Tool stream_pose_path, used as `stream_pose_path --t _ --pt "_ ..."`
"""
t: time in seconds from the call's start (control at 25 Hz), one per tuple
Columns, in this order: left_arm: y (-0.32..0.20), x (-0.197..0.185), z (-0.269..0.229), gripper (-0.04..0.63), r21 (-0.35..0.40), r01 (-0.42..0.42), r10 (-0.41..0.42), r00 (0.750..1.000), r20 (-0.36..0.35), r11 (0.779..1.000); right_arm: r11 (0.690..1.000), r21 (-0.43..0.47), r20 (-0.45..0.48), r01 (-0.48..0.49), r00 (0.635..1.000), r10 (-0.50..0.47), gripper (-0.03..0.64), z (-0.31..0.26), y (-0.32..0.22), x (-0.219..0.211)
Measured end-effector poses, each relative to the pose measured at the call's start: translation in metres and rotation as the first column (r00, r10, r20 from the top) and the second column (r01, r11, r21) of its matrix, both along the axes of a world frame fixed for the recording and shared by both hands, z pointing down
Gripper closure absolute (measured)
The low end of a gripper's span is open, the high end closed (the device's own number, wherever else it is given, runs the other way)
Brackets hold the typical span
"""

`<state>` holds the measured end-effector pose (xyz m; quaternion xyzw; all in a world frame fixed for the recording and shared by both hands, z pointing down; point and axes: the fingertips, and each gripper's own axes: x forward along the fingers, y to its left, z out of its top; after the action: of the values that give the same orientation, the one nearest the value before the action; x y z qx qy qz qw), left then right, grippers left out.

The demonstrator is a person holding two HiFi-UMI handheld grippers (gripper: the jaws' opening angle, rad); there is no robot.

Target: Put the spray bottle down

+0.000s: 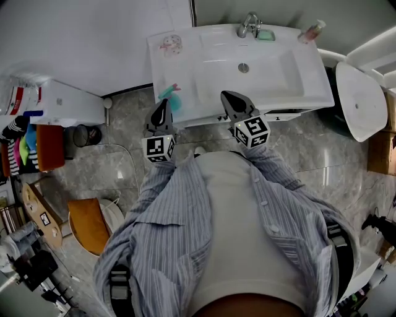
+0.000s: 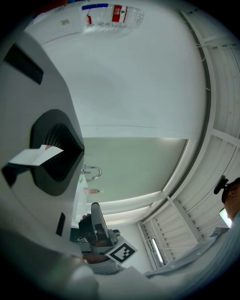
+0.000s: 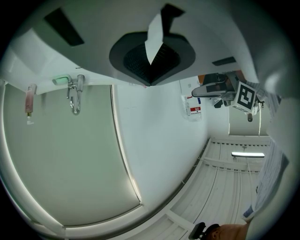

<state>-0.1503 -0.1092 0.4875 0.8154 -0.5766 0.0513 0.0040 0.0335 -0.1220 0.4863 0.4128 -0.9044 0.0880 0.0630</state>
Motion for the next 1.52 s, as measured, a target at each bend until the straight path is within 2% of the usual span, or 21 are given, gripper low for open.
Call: stream_pose_path --t 0.48,0.8,1.52 --pt "0.0018 -0.0022 0.0028 0.594 -0.007 -0.005 0.005 1.000 -0.004 1.000 1.000 -0.011 0.042 -0.011 0.999 0.012 0.601 -0.0010 0.0014 0.0012" --pt "0.0011 0.0006 0.0032 0.594 -0.009 -0.017 0.017 1.000 -0.003 1.000 1.000 -0.006 0.001 -0.014 1.000 0.014 0.601 0.0027 0.0039 0.0010" --pt "0.0012 -0.0027 0.0058 0.594 -0.014 -0.014 0.014 1.000 -0.012 1.000 1.000 -0.006 0.002 -0.010 1.000 0.010 0.601 0.0032 0.0046 -0.0022"
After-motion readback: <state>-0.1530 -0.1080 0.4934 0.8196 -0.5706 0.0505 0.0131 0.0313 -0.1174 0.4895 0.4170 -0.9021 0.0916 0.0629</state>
